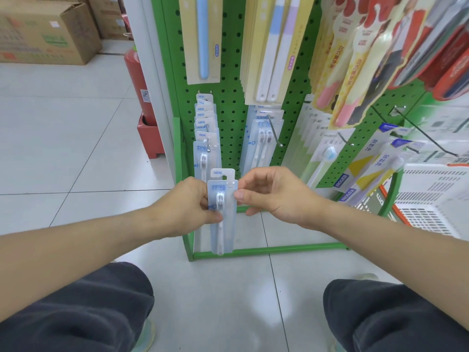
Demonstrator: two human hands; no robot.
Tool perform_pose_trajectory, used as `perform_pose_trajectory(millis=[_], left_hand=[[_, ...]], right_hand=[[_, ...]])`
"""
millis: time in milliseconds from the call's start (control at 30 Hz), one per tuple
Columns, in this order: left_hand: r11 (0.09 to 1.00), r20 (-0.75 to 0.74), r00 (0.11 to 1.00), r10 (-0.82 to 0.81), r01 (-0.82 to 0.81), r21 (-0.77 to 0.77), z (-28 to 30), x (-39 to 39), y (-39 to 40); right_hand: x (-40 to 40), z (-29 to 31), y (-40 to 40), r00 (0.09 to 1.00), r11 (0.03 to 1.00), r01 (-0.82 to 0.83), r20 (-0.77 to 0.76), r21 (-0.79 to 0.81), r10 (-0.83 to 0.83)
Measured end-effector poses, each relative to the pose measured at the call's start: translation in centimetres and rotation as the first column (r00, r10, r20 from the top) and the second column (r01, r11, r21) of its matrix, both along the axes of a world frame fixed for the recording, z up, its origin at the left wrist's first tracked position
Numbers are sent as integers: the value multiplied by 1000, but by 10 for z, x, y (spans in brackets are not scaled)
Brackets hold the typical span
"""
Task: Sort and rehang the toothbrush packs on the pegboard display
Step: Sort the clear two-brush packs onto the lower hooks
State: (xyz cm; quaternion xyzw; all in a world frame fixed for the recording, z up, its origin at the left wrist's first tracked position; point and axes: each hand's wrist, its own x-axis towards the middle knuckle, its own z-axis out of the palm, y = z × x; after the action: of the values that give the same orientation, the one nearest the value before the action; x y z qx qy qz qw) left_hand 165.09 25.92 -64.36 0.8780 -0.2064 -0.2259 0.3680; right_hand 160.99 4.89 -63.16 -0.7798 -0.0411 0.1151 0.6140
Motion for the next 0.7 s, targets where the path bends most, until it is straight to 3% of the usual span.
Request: perform_pose_trajectory(millis=[233,400,533,700], left_hand=[[966,-53,995,87,-97,-238,16,-3,2],[945,-97,991,88,-113,-305,31,4,9],[947,-234,972,18,-92,-307,38,9,13],[902,-160,966,205,-250,-352,37,11,11]], right_hand=[[13,-1,15,959,995,87,274,-52,-69],[21,1,21,948,988,154,286,-20,-142],[24,-2,25,943,982,139,319,-127,-92],[27,-5,31,940,977,143,329,-155,-86]])
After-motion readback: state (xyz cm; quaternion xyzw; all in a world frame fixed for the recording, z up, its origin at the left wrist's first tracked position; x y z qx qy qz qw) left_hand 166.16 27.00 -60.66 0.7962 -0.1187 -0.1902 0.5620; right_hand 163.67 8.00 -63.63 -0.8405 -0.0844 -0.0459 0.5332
